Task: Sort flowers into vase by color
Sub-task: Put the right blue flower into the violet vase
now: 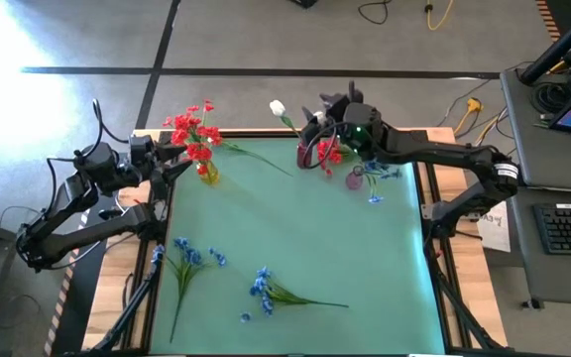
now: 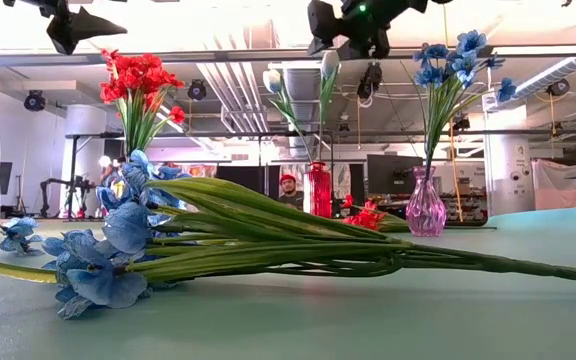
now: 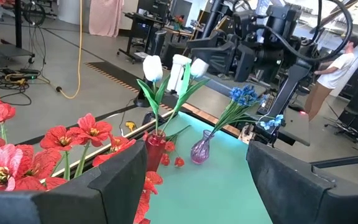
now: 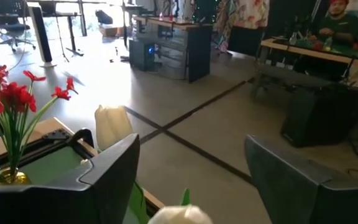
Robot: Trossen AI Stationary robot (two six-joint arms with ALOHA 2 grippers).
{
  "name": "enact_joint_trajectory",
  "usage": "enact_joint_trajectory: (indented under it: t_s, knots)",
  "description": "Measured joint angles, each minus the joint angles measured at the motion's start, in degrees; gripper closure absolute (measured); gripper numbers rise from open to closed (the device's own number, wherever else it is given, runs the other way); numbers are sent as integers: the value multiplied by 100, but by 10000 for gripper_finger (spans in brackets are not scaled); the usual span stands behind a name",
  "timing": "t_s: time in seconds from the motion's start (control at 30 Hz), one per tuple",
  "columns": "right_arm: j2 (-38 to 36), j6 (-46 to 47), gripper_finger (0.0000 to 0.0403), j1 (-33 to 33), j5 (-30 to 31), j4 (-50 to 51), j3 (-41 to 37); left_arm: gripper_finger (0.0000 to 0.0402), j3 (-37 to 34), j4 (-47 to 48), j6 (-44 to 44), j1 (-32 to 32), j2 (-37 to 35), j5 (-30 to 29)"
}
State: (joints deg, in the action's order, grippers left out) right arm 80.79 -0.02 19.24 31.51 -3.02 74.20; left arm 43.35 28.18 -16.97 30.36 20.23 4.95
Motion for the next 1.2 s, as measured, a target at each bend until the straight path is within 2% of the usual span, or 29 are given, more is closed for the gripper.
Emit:
enact_joint_trajectory:
  t_s: [0.23,0.47,0.53,0.7,1.0,1.2]
  knots:
    - [0,-400,101,-125,-6,467,553,138,-16,-38,62,-1,49,0]
    - [-5,-984,107,-404,-78,683,953,138,-174,-313,106,1,396,6]
    - [-7,-1203,109,-535,-327,862,1055,138,-177,-347,160,1,499,7]
    - [-7,-1384,110,-889,-1394,1660,1326,138,-177,-540,212,1,637,11]
    - [-7,-856,110,-1483,-2224,3007,1436,138,-177,-560,278,2,664,11]
    - [-7,-324,110,-1895,-3227,3174,1436,138,-179,-553,278,1,664,13]
